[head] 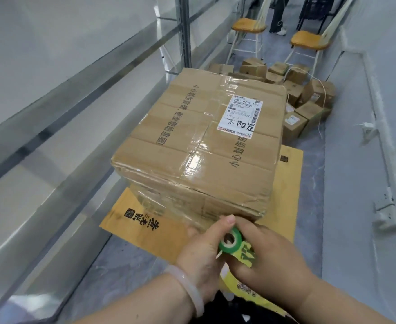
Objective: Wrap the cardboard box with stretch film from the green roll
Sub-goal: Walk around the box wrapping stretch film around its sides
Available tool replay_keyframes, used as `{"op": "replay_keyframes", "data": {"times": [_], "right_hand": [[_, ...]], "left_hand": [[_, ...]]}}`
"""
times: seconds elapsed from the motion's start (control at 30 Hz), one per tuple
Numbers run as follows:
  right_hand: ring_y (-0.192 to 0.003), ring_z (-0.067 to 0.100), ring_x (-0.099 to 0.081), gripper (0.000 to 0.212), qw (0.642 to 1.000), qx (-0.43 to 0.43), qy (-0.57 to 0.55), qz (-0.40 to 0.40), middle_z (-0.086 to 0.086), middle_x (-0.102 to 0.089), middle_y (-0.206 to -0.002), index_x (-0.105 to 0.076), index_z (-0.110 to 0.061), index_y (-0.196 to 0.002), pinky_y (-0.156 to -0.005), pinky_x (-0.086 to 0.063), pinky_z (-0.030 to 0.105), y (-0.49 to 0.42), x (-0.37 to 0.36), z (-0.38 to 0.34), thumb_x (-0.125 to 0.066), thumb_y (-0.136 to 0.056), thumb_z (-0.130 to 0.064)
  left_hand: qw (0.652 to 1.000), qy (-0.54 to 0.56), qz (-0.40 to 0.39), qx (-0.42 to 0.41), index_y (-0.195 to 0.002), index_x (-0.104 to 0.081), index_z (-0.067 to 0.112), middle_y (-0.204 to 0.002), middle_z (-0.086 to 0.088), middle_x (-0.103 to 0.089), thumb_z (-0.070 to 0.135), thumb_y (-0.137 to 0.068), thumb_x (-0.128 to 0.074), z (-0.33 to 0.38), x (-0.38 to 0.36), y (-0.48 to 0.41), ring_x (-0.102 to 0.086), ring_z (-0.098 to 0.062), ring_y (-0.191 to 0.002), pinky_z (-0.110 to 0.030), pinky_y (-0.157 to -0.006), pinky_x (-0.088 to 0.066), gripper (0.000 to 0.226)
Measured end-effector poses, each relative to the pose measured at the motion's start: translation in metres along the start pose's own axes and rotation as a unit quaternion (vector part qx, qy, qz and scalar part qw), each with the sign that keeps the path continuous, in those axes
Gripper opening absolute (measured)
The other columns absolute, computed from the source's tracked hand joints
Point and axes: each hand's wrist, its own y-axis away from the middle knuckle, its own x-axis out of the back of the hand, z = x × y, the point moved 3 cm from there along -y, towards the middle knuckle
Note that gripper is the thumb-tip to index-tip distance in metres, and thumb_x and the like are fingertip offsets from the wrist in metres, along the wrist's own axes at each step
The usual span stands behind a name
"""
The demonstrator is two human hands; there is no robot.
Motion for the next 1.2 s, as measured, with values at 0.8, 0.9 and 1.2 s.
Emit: {"op": "replay_keyframes", "data": {"times": [0.8, 0.9, 1.2], "right_hand": [[-0.086, -0.006, -0.054, 0.043, 0.983, -0.029, -0.180, -0.027, -0.031, -0.054, -0.099, -0.041, -0.053, -0.094, -0.066, -0.041, 0.009, 0.017, 0.019, 0.049, -0.067, -0.060, -0.052], [-0.094, -0.010, -0.051, 0.035, 0.983, 0.011, -0.181, -0.030, -0.028, -0.051, -0.103, -0.044, -0.059, -0.094, -0.072, -0.038, 0.005, 0.016, 0.023, 0.059, -0.060, -0.063, -0.055], [-0.076, 0.001, -0.058, 0.039, 0.962, 0.086, -0.239, -0.099, -0.021, -0.058, -0.093, -0.050, -0.037, -0.089, -0.061, -0.045, 0.018, -0.013, 0.055, 0.104, -0.062, -0.055, -0.051]], "left_hand": [[0.994, 0.029, 0.083, -0.060, -0.154, 0.016, 0.047, -0.116, 0.005, -0.059, 0.038, -0.036, -0.084, -0.063, -0.056, 0.019, -0.052, -0.021, -0.129, -0.043, -0.116, -0.035, 0.155], [0.993, 0.023, 0.097, -0.059, -0.153, 0.019, 0.047, -0.140, 0.005, -0.052, 0.043, -0.038, -0.086, -0.067, -0.064, 0.016, -0.049, -0.016, -0.133, -0.044, -0.120, -0.031, 0.155], [0.979, 0.041, 0.164, -0.114, -0.153, 0.024, 0.041, -0.082, 0.028, -0.071, 0.049, -0.038, -0.080, -0.072, -0.121, 0.003, -0.055, -0.018, -0.128, -0.044, -0.119, -0.033, 0.156]]}}
